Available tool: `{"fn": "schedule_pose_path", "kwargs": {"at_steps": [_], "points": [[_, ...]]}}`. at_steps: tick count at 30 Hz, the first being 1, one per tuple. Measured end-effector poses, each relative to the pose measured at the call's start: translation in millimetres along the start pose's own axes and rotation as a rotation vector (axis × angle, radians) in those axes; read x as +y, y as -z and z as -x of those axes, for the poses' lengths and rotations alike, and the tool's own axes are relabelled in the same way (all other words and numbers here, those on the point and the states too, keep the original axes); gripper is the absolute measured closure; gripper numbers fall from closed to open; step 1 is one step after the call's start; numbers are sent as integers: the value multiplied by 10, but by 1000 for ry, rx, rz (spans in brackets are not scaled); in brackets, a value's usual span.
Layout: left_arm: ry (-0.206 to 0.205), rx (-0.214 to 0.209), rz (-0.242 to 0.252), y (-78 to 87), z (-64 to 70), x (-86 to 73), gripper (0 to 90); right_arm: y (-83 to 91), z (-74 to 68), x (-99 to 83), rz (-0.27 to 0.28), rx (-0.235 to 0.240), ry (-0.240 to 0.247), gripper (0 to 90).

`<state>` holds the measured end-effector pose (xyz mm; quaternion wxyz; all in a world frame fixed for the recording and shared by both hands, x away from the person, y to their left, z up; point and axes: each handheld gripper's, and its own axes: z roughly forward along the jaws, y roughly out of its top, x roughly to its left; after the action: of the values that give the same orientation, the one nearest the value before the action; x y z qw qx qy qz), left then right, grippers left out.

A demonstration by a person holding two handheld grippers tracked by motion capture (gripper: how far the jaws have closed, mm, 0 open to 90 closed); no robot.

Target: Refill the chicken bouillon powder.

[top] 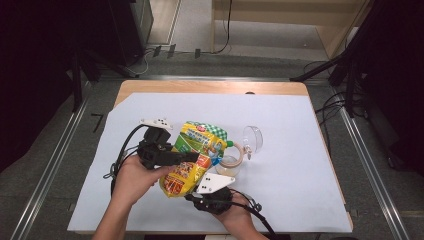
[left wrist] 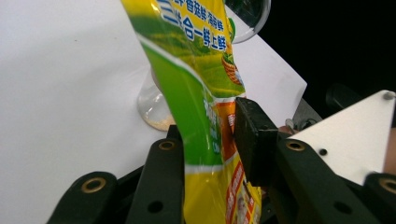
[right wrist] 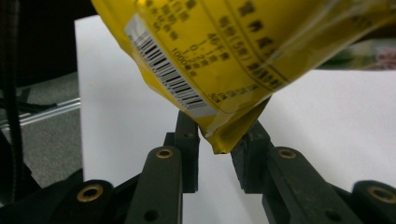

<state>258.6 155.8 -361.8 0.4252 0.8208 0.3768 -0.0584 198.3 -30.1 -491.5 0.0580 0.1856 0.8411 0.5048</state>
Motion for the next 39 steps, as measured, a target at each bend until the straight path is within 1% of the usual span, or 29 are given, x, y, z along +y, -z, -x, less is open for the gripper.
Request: {"fn": "schedule_pose_path", "kwargs": {"at_steps": [2, 5, 6, 9, 11, 12, 13, 15, 18, 20, 21, 22, 24, 26, 28, 31, 32, 33, 35, 37, 39], "points": [[-6, 9, 1, -14, 13, 1, 715, 14, -15, 15, 9, 13, -7, 752], [-4, 19, -3, -45, 26, 4, 703, 28, -43, 37, 17, 35, -19, 750], [0, 30, -6, -58, 30, 6, 702, 32, -53, 45, 21, 39, -16, 748], [-14, 53, -18, -100, 39, 5, 698, 46, -76, 84, 30, 57, -19, 732], [-11, 69, -28, -133, 46, 5, 690, 50, -88, 104, 24, 65, -19, 722], [-16, 70, -34, -145, 43, 8, 686, 53, -98, 114, 24, 68, -23, 719], [-12, 69, -37, -160, 43, 12, 682, 55, -104, 120, 24, 73, -27, 717], [-10, 72, -43, -177, 43, 26, 678, 58, -103, 132, 23, 88, -49, 715], [-13, 79, -46, -190, 51, 47, 672, 62, -89, 146, 25, 95, -58, 710], [4, 77, -50, -195, 41, 70, 668, 68, -82, 163, 25, 102, -59, 705], [25, 79, -50, -199, 36, 85, 664, 74, -80, 174, 22, 107, -63, 700], [46, 78, -57, -204, 26, 105, 662, 76, -71, 188, 26, 106, -49, 691], [62, 75, -71, -218, 6, 152, 673, 82, -63, 227, 26, 107, -28, 674], [72, 78, -86, -229, 4, 209, 697, 87, -49, 267, 13, 122, -35, 667], [67, 86, -99, -240, 11, 268, 726, 83, -15, 307, 3, 123, -33, 663], [64, 84, -115, -274, 25, 350, 763, 72, 27, 362, -10, 132, -56, 652], [64, 83, -122, -286, 27, 375, 779, 66, 43, 380, -12, 127, -48, 643], [65, 81, -126, -290, 26, 398, 796, 64, 44, 399, -20, 128, -50, 640], [78, 64, -125, -290, 7, 437, 821, 66, 60, 422, -17, 117, -43, 636], [88, 66, -126, -299, -2, 456, 825, 62, 75, 421, -5, 101, -31, 628], [78, 64, -131, -309, -6, 467, 824, 47, 77, 410, -1, 82, -24, 621]]}}
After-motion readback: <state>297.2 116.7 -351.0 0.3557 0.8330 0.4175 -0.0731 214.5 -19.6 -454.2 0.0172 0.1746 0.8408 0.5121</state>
